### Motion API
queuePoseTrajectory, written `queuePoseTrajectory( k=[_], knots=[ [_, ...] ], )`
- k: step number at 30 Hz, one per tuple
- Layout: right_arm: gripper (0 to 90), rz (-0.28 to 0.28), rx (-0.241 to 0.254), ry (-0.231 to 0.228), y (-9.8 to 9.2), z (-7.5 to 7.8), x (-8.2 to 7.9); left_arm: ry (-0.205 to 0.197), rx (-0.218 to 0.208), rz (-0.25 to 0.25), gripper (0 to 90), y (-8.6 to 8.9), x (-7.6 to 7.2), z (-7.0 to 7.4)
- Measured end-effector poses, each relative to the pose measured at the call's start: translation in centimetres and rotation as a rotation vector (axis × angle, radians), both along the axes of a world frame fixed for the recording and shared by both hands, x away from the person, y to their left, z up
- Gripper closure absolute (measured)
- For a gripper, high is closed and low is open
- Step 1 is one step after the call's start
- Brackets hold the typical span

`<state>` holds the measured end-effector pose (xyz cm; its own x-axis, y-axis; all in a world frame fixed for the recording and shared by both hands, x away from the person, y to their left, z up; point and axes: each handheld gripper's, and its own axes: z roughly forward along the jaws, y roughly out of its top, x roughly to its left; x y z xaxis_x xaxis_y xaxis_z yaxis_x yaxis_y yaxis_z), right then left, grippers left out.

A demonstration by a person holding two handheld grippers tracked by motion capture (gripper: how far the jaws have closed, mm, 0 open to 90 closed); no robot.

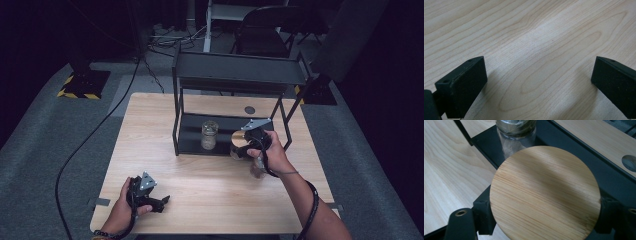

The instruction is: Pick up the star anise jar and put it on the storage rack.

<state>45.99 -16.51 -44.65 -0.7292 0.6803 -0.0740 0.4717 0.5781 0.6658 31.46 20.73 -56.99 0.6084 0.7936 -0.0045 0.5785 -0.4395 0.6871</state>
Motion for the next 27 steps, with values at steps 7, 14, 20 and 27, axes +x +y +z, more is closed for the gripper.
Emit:
queuePoseTrajectory(
  k=[7,14,20,27],
  knots=[
    [24.5,-0.040,-0.002,0.015,0.5,-0.4,1.1,0.000,0.000,0.000,0.0,0.0,0.0,0.0],
    [24.4,-0.075,-0.002,0.022,1.1,-0.7,2.2,0.000,0.000,0.000,0.0,0.0,0.0,0.0],
    [24.5,-0.090,0.003,0.025,1.6,-0.9,3.0,0.000,0.000,0.000,0.0,0.0,0.0,0.0],
    [24.5,-0.116,-0.004,0.040,2.2,-1.7,3.8,0.000,0.000,0.000,0.0,0.0,0.0,0.0]
  ],
)
